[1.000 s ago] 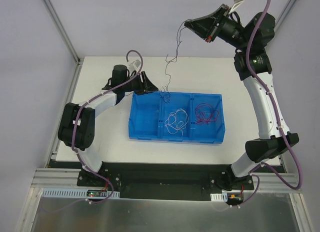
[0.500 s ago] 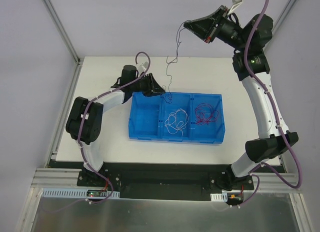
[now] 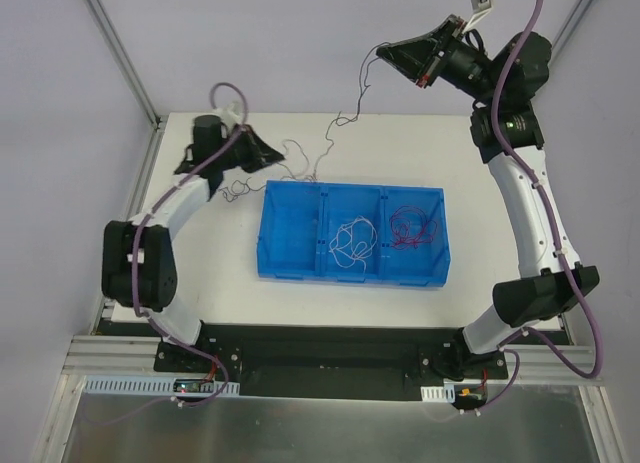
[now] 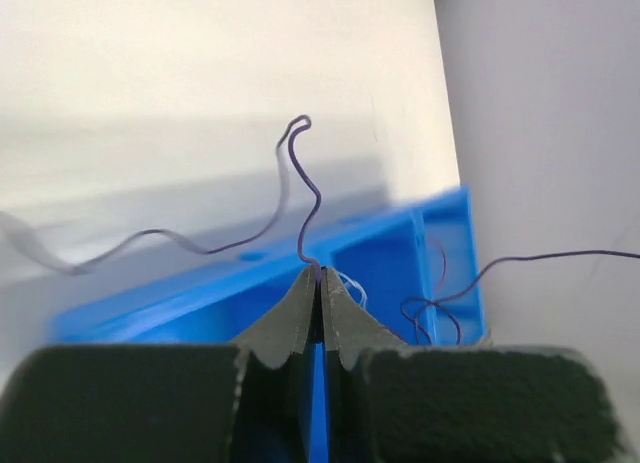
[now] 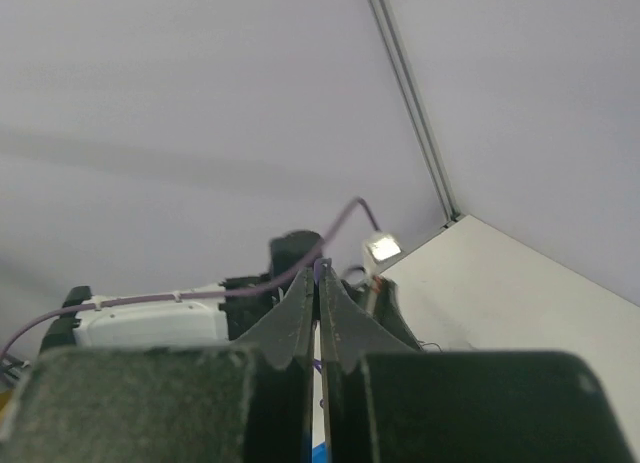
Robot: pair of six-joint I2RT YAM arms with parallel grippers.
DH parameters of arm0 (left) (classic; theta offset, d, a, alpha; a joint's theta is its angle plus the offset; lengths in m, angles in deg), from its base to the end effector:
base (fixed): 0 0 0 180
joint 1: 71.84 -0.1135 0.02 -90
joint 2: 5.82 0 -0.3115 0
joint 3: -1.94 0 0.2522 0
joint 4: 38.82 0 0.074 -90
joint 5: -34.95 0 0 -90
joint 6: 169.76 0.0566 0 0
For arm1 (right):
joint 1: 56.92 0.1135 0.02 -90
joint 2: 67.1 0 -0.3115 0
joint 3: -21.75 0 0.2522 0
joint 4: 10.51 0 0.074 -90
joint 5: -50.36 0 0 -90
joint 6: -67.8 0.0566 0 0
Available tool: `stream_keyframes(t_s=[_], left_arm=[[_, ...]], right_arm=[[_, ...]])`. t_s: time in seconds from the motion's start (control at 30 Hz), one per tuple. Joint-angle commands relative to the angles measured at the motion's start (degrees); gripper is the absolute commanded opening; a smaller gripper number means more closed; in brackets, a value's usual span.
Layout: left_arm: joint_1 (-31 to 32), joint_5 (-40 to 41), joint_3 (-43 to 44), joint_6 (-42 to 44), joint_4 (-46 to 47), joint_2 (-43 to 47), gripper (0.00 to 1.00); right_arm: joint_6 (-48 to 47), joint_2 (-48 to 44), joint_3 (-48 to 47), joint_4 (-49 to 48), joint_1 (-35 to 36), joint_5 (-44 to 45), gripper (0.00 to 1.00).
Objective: Untangle the cables
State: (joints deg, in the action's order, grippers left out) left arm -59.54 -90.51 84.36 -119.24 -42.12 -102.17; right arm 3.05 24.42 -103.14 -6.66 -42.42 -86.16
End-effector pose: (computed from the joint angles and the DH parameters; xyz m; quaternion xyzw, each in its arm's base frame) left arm 0.3975 -0.1203 0.3268 -0.0046 0.7878 -0.4673 0.4013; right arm 0.3161 0.1242 0.6193 -0.2963 0.4926 0.4569 0.6788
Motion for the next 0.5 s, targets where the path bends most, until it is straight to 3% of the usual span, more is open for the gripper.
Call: stream_keyframes(t_s=[0.0,0.07,0.23,0.47], left_arm=[[-16.6,1.7,-6.2,-4.8,-4.9,6.0,0.0],[-21.8,3.7,-8.1,-2.2,-9.7,6.2,0.0],[-31.6,3.4,-16.2,-2.4,-10.2,5.3,0.0],[-36.0,6.7,-17.8,0.0,-14.1,2.3,0.0]], right_arm=[[-0.1,-4.9,1.9,-3.9,-2.0,0.0,0.01],[-0.1,-5.2,2.6,-4.3,-3.2,0.5,0.01],[-1.0,-5.0,5.0,-4.4,-6.8,3.1,0.01],[2.5,-2.5,6.3,-7.4,-13.1,2.6,0.01]])
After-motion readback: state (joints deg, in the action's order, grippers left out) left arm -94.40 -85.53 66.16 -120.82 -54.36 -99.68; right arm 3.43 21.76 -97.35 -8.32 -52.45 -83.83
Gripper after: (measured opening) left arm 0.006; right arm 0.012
